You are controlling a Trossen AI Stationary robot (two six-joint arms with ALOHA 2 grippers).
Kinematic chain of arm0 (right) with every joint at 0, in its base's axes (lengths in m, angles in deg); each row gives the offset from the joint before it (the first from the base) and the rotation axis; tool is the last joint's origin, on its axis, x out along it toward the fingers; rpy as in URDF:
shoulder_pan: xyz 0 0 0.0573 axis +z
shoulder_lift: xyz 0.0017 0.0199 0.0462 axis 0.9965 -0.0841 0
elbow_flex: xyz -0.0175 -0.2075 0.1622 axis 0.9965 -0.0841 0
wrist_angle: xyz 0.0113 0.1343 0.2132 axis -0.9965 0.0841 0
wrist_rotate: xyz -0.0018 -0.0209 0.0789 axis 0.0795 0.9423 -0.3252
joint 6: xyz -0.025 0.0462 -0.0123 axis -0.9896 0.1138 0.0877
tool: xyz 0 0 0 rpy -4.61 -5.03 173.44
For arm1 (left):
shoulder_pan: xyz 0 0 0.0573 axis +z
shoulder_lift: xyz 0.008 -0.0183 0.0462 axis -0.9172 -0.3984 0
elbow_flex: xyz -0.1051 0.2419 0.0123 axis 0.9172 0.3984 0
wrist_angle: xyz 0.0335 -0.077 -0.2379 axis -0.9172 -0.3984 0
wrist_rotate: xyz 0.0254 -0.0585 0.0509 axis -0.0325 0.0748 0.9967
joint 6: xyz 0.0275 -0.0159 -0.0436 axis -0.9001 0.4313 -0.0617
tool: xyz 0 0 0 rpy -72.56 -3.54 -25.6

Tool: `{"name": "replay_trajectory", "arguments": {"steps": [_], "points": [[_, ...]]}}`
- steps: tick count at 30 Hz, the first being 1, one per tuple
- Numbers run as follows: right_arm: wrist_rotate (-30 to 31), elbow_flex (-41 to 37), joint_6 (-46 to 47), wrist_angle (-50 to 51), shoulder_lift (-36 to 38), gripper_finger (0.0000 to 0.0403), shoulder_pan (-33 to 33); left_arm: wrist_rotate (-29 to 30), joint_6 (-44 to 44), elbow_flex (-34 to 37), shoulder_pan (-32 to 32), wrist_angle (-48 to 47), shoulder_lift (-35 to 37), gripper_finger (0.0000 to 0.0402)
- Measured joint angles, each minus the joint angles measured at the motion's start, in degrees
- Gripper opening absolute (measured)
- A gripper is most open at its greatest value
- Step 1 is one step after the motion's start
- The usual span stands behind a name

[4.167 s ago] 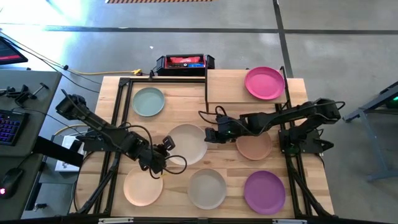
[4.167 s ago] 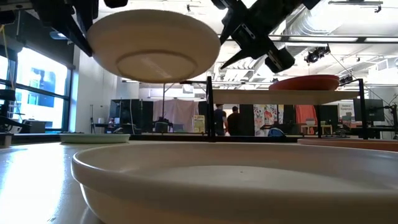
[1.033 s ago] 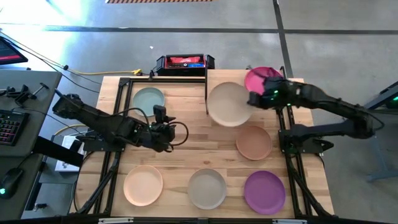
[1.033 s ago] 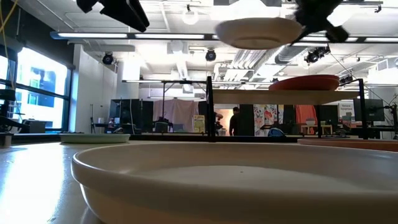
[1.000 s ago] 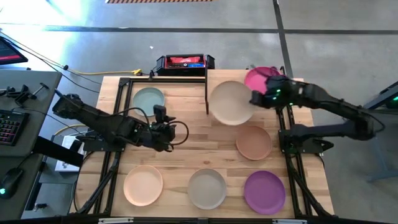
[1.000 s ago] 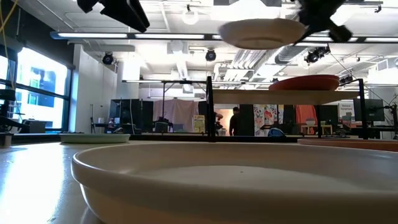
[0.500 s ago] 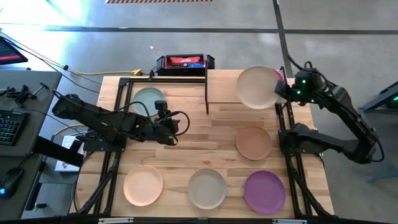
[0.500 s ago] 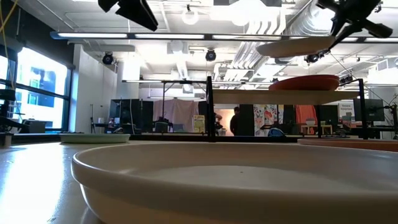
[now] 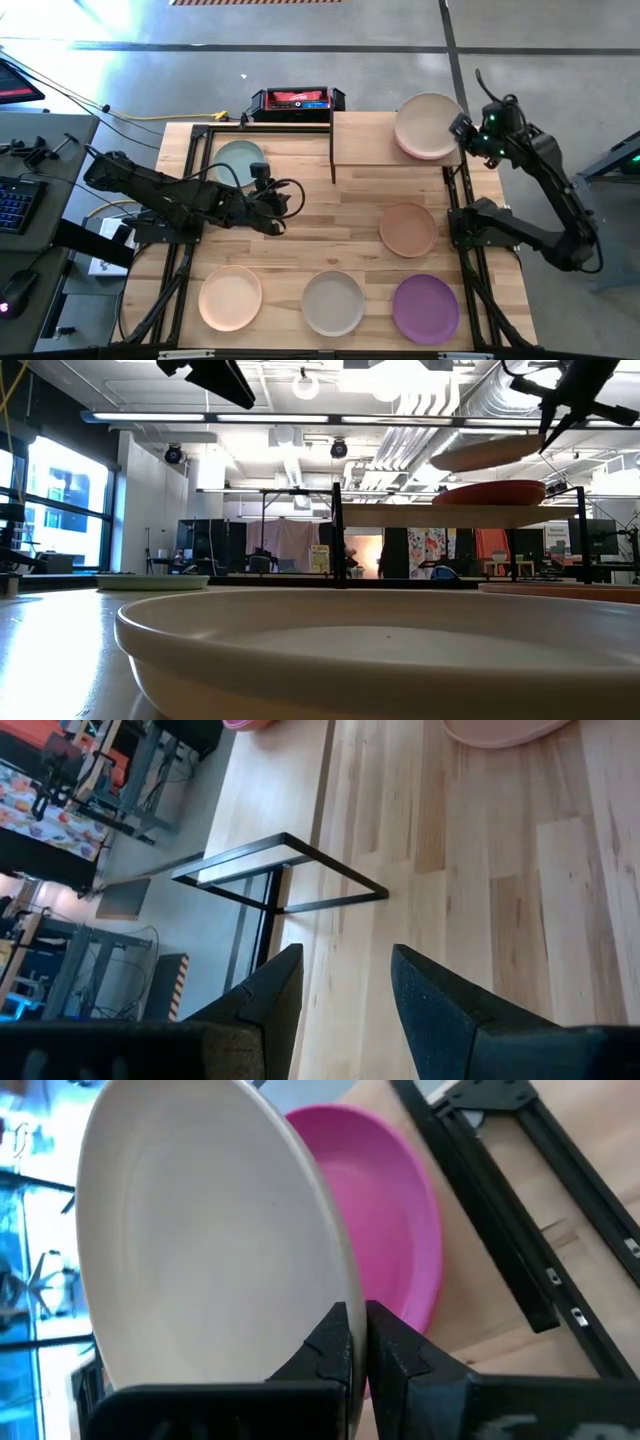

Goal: Place and stack plates onto a shelf
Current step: Stack the white plate on top of the pink plate on the shelf

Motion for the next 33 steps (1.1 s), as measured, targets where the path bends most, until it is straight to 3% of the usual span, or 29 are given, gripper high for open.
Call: {"name": "replay_trajectory", "arguments": {"steps": [33], "points": [[1.6, 0.0, -1.2, 0.8, -9.3, 0.0001, -0.3, 0.0, -0.1, 0.0, 0.0, -0.1, 0.0, 0.0145]]}}
